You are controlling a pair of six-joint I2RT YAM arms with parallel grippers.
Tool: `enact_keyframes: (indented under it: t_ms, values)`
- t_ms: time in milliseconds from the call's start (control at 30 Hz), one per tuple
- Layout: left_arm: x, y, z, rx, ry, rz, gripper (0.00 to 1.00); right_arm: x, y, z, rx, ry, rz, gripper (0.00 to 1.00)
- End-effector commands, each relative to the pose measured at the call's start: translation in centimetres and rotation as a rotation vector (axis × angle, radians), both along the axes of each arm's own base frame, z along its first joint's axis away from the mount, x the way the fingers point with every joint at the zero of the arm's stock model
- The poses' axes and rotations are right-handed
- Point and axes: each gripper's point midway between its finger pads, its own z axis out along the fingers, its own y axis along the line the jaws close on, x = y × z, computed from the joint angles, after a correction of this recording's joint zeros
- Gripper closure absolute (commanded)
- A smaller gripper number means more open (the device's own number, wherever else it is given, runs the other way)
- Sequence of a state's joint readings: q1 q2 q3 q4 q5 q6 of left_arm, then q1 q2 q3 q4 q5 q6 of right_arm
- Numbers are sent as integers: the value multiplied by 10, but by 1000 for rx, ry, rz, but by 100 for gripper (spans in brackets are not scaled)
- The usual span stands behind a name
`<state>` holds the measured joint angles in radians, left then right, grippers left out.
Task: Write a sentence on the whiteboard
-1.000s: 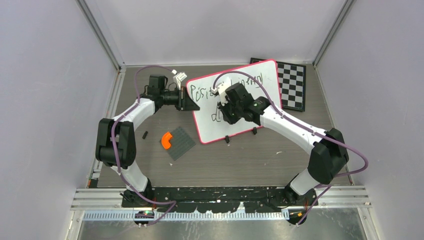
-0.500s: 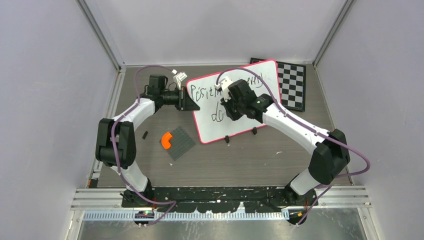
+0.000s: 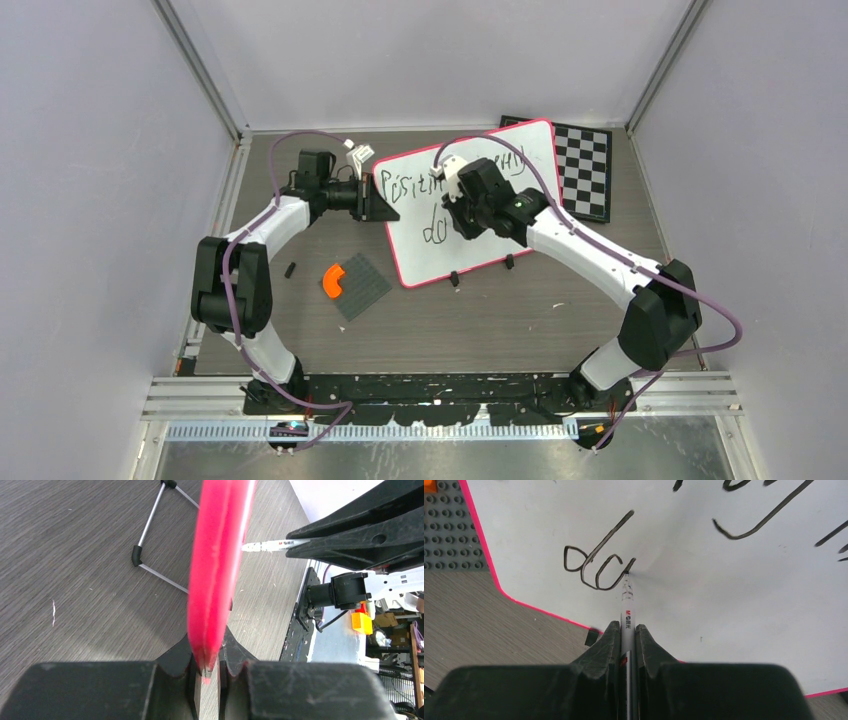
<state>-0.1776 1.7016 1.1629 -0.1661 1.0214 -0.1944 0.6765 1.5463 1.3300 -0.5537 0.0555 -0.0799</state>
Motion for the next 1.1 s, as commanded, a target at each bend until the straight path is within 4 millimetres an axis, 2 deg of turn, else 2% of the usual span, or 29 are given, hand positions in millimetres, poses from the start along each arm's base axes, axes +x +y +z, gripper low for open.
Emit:
enact_keyframes:
  t_ms: [0,167,367,500,667,867,1067]
  values:
    - [10,1,7,29,-43,24,100,-8,-7,-3,3,0,-1,100]
    - [11,1,8,29,-44,25,100,-11,-12,1,-12,-6,-1,100]
    - [9,-1,10,27,-52,19,100,-8,-13,26,7,-47,-5,100]
    - [8,-2,10,34,-59,9,100,-1,-10,32,13,-64,-12,100]
    - [8,-2,9,38,-58,8,100,7,-3,29,25,-69,-25,100]
    - [7,-3,11,37,-59,8,100,17,-10,21,-14,-81,-59,100]
    - [7,-3,9,37,-53,8,100,5,-22,6,-43,-54,-74,100]
